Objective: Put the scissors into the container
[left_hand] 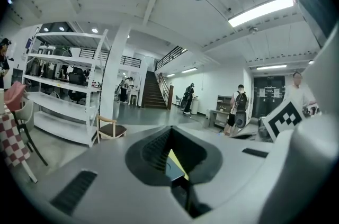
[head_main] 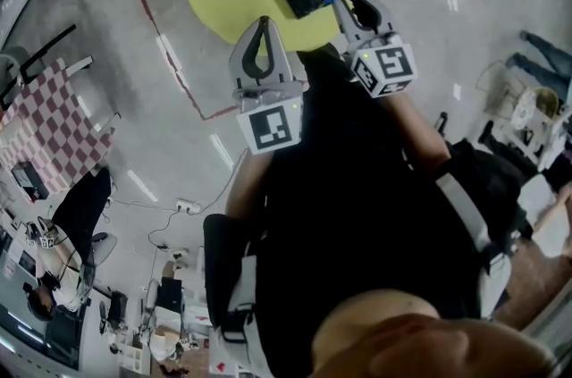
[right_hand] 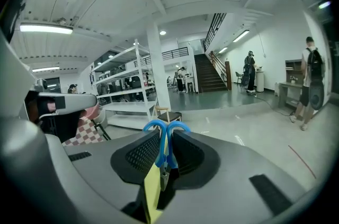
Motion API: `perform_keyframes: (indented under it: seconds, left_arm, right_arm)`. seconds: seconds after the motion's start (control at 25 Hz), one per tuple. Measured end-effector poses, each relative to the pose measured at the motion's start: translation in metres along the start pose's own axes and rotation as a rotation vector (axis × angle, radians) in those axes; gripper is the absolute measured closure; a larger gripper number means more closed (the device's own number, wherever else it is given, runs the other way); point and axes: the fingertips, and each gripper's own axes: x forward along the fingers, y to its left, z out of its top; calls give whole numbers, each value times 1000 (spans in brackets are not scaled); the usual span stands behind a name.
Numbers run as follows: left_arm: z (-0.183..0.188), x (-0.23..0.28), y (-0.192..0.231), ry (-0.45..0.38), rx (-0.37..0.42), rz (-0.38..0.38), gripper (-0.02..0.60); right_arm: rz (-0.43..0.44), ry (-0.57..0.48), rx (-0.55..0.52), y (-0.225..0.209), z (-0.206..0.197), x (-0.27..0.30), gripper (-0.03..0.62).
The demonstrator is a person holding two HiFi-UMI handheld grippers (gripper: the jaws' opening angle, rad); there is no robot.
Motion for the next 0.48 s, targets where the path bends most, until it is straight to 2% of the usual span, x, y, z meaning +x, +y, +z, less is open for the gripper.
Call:
perform_keyframes:
  seconds: [0.48]
  left_arm:
    - [-3, 37, 11, 36, -28, 55, 583]
  right_arm:
    - [10, 167, 10, -22, -70, 47, 519]
